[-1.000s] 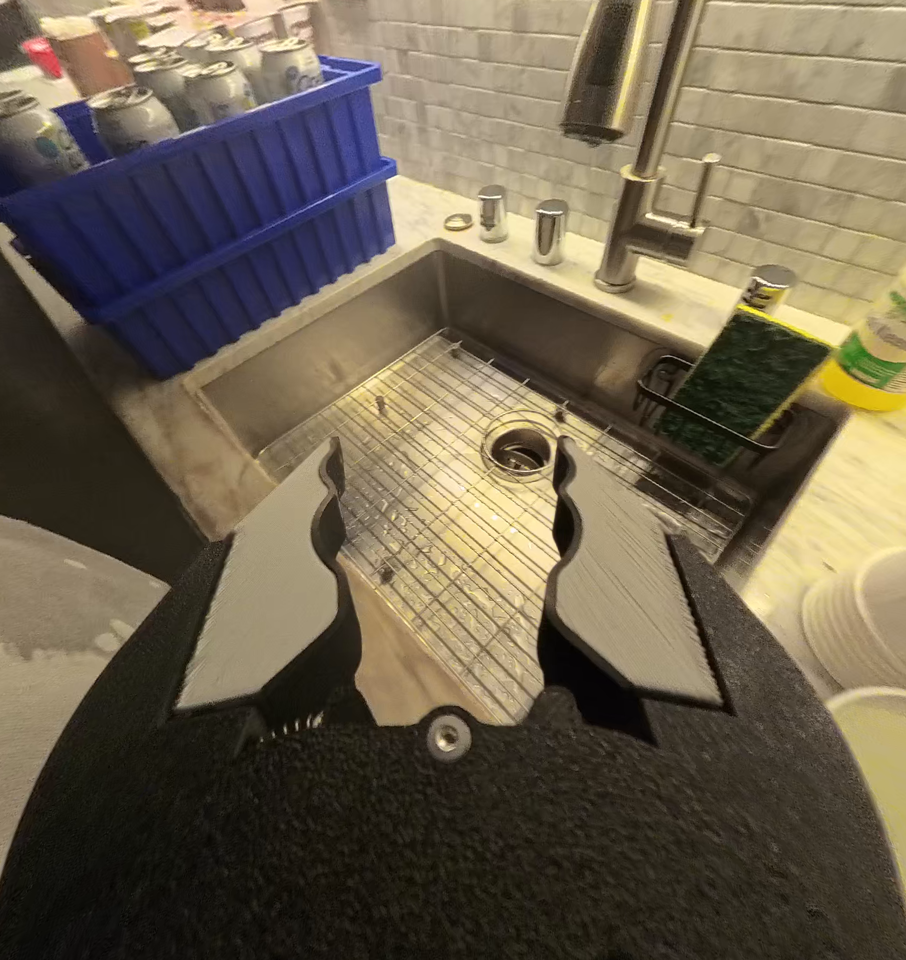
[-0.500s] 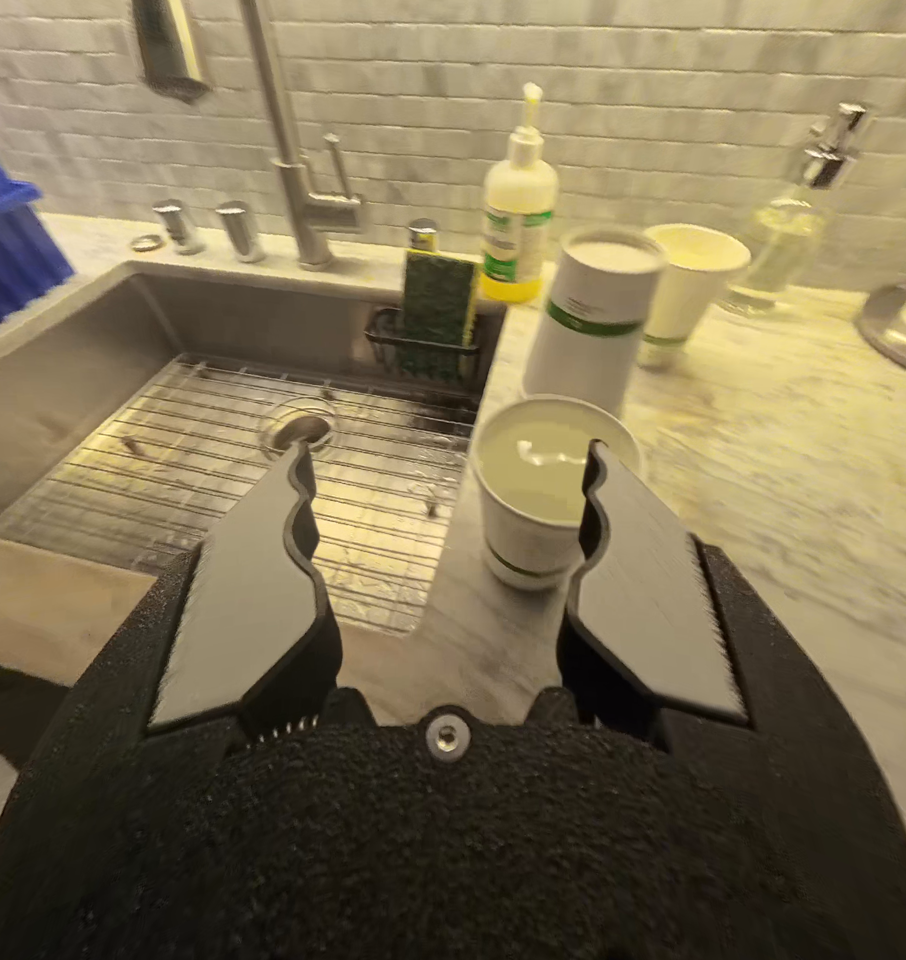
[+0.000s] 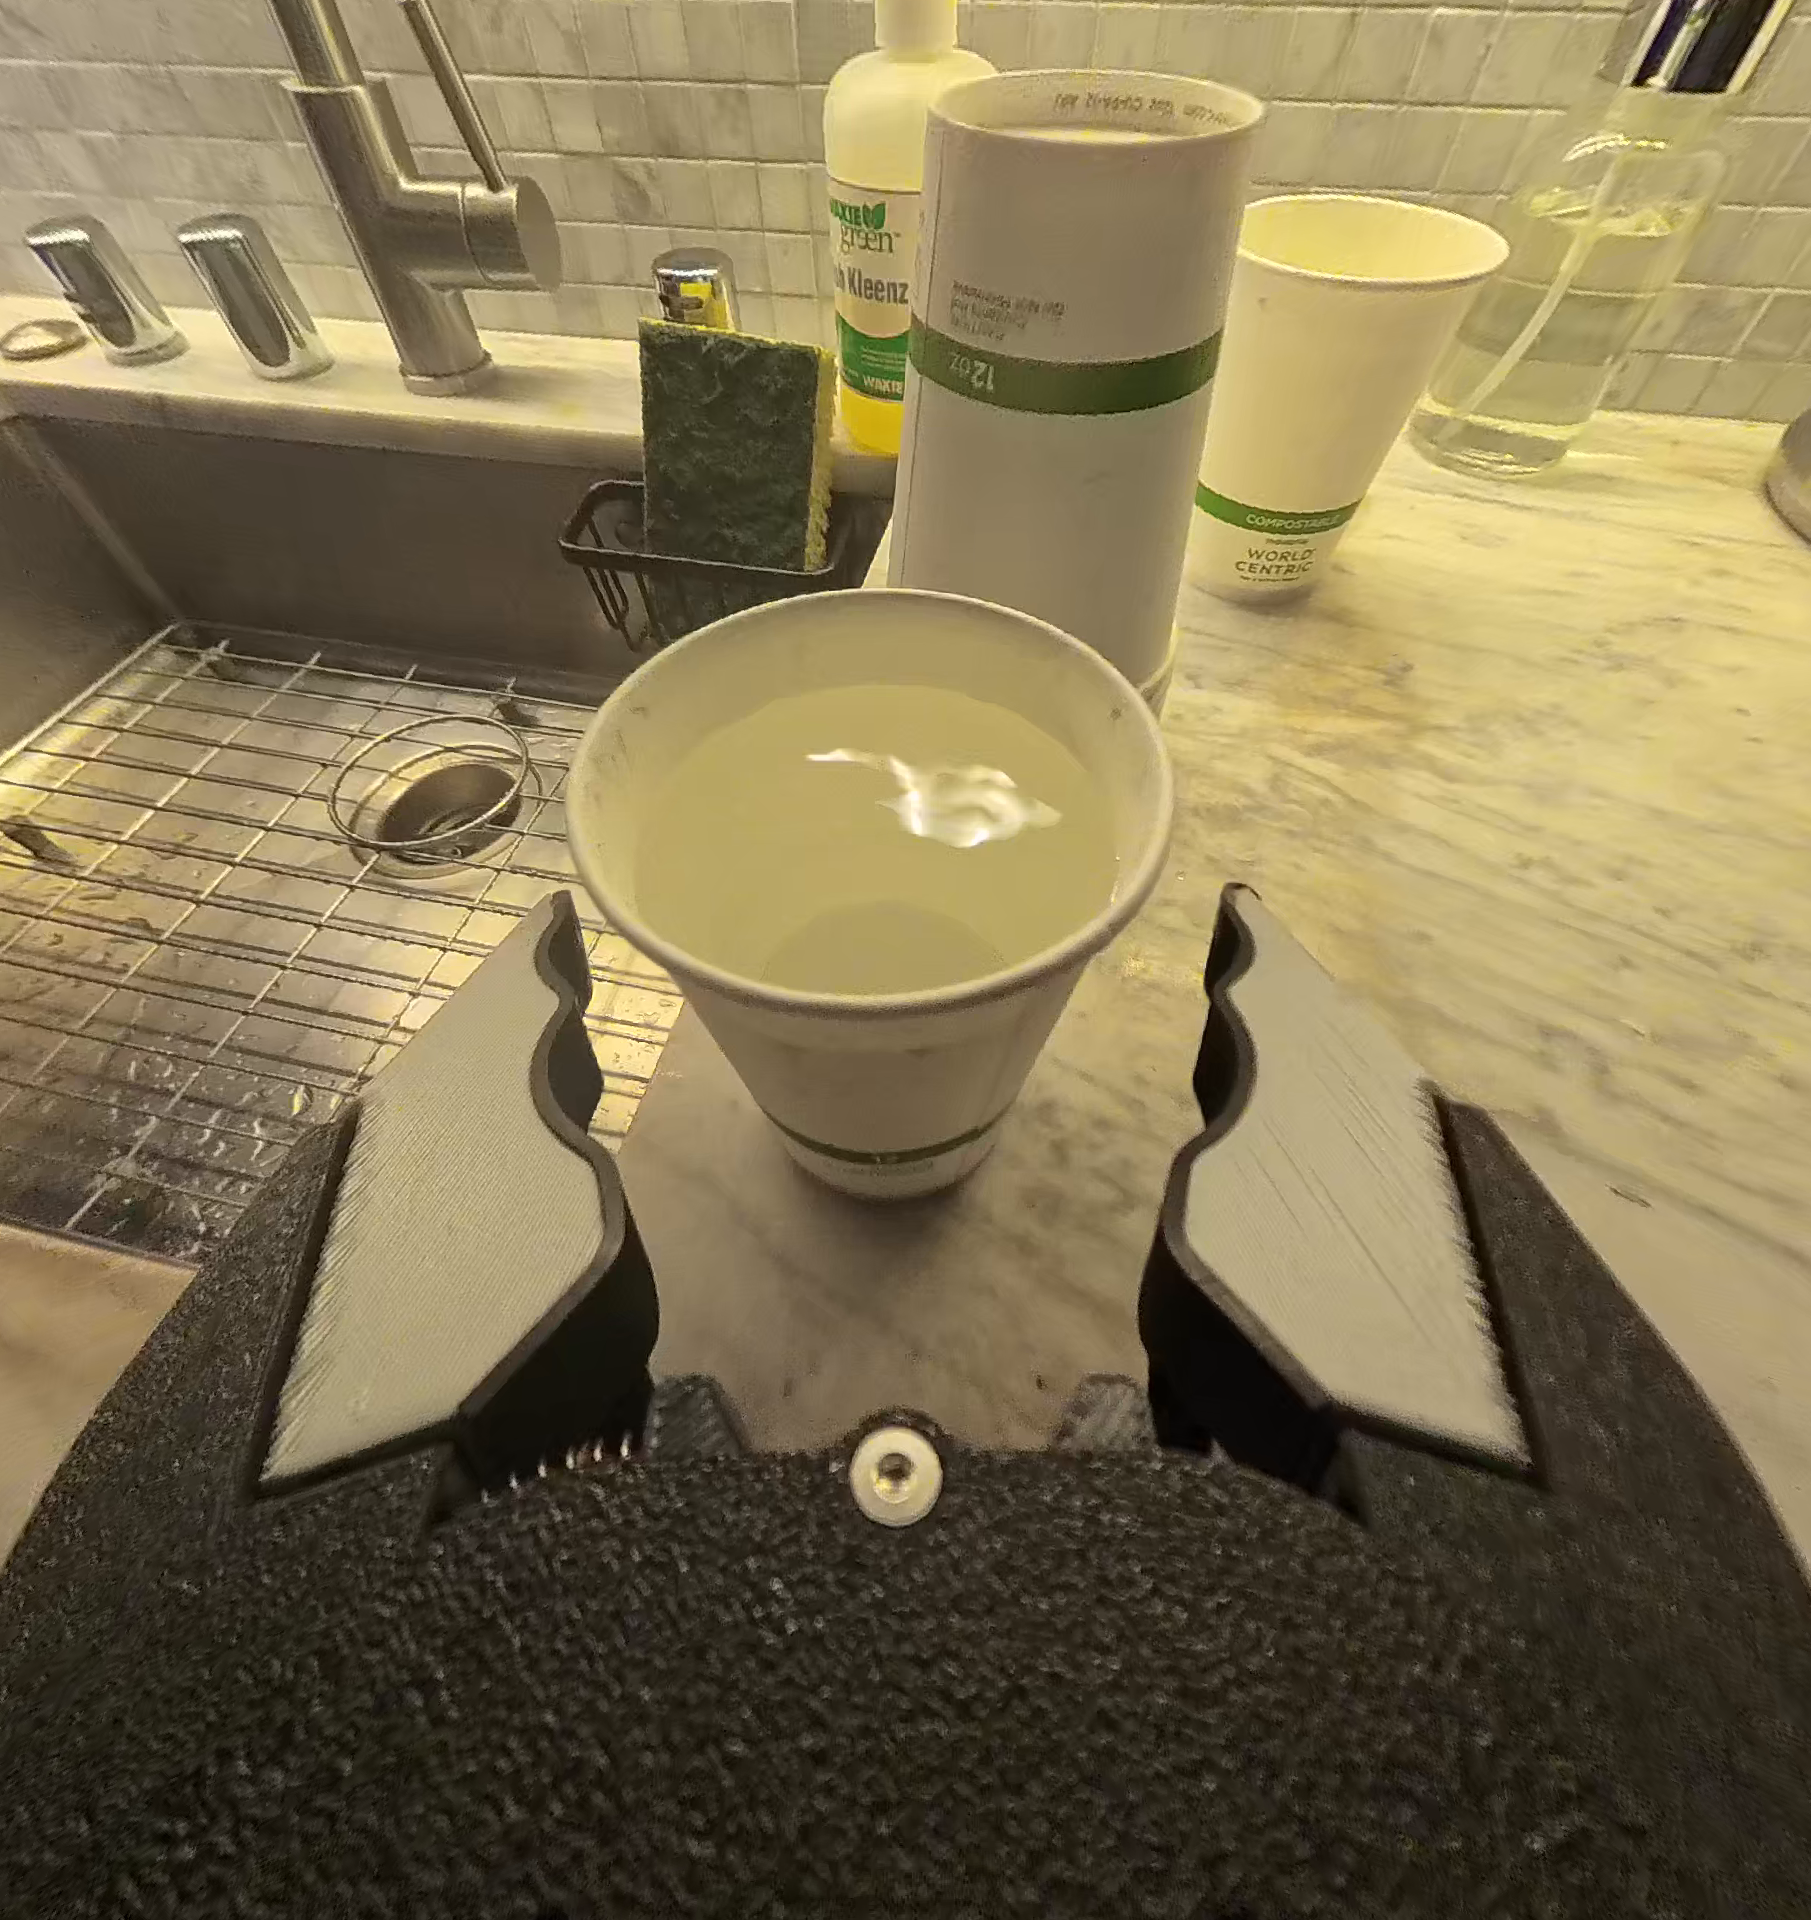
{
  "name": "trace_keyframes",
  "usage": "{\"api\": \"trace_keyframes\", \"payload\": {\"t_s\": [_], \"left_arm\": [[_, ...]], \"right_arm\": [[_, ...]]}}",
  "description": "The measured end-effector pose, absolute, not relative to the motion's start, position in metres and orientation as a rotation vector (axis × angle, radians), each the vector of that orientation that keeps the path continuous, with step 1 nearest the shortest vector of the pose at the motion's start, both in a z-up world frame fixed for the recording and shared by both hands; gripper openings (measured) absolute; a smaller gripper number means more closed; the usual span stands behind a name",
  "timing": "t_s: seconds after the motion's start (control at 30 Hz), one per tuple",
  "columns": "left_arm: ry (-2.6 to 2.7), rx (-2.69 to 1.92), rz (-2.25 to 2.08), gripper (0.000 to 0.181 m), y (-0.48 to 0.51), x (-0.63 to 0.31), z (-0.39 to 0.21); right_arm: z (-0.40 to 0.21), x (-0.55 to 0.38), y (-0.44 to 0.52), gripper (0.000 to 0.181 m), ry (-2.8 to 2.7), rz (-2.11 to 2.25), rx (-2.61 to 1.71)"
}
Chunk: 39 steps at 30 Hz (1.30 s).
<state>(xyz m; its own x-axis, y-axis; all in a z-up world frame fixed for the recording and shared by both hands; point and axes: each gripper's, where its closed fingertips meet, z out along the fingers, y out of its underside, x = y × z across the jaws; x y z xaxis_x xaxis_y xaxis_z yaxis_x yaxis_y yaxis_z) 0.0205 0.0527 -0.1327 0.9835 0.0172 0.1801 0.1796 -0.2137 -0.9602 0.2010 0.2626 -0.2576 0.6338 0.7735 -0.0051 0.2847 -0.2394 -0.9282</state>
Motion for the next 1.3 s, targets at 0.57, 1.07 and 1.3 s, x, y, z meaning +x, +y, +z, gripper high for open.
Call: {"api": "trace_keyframes", "payload": {"t_s": [0.57, 1.07, 1.3], "left_arm": [[-0.152, -1.828, -0.083, 0.084, 0.060, 0.024, -0.133], [-0.135, -1.840, -0.091, 0.082, 0.086, 0.042, -0.138], [-0.151, -1.842, -0.098, 0.082, 0.101, 0.050, -0.140]], "right_arm": [[-0.262, 0.191, 0.271, 0.090, -0.862, 0.632, -1.747], [-0.244, 0.231, 0.315, 0.088, -0.797, 0.622, -1.717], [-0.221, 0.248, 0.360, 0.088, -0.753, 0.614, -1.681]]}}
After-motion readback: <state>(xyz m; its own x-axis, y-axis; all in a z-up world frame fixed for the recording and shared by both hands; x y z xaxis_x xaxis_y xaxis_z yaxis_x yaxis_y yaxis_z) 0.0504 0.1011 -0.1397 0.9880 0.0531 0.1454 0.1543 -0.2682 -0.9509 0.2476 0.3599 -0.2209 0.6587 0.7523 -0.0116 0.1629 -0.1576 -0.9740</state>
